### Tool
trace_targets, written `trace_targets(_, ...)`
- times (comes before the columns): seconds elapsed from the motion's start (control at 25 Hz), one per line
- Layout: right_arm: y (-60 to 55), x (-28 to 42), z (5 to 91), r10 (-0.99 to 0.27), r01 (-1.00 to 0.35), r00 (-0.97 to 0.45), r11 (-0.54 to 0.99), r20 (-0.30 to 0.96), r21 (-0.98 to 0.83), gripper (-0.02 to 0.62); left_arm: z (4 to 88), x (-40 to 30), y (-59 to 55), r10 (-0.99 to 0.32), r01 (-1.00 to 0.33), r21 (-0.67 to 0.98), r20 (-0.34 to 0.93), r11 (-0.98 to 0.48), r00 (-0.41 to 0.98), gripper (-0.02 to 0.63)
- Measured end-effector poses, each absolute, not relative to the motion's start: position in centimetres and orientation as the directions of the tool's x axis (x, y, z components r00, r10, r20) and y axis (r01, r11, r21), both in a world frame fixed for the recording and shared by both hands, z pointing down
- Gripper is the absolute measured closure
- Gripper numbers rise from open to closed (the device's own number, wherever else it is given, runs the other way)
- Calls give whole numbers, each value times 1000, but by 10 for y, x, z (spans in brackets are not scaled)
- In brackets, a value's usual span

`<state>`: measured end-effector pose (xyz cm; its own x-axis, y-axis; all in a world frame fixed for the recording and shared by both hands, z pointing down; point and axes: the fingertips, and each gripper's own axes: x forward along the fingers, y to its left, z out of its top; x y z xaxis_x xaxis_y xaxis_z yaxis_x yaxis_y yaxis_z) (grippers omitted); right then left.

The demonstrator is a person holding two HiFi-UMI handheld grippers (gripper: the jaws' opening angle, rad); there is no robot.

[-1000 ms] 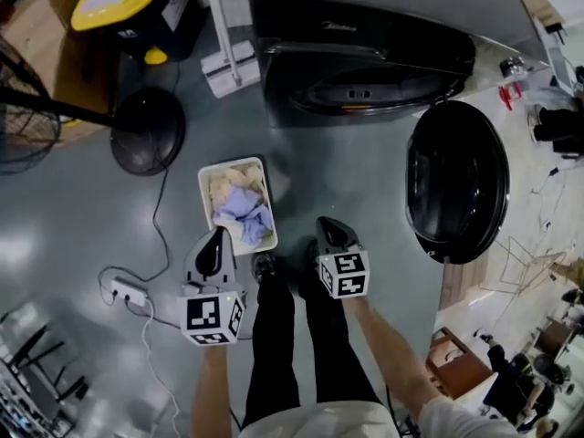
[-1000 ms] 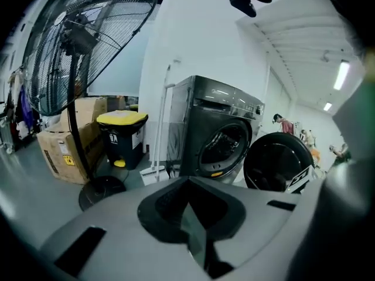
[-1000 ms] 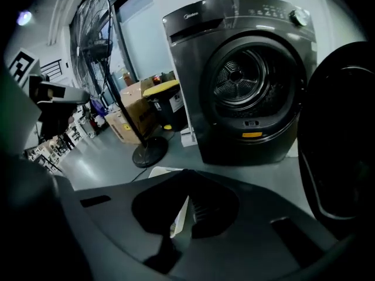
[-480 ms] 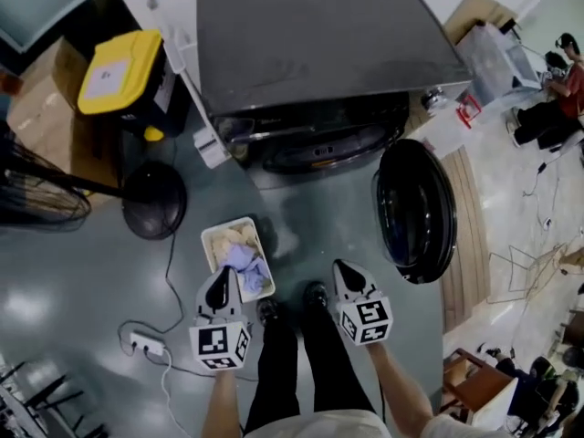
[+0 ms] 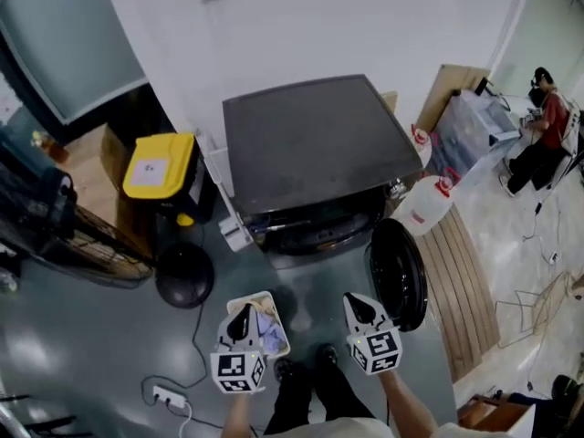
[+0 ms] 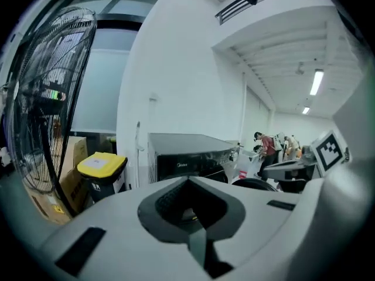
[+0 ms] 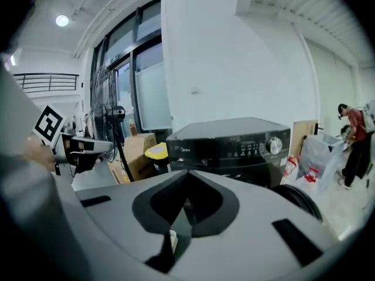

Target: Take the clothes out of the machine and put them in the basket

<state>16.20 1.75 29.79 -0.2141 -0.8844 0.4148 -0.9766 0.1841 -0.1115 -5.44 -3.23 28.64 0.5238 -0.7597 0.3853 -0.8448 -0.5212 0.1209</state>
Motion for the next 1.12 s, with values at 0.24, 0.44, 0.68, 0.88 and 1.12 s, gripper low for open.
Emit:
trace_targets(0.24,13,166,219,-918,-977,-211,189,336,-97,571,216,-55,-34,-786,-845,105,324,-524,527,588)
trace_targets(0.44,12,180,178,-936,-983,-185,173,300,-66,571,177,-62,-36,-799,-847,90,293,-525,526,588)
trace_targets(0.68,12,192,134,-955,-987,-162,156,248,-44,572,136,-66,-36,-807,-843,64,256,-535,532,588)
trace_targets(0.88,19,195,115,-960,-986,-162,163,228,-15,571,115,-71,-35,-822,-848,48,223,-528,524,588)
trace_targets(1.12,27,193,111,-964,-988,-155,156,217,-11,571,108,-84,-32,-839,-862,46,207,-504,502,588)
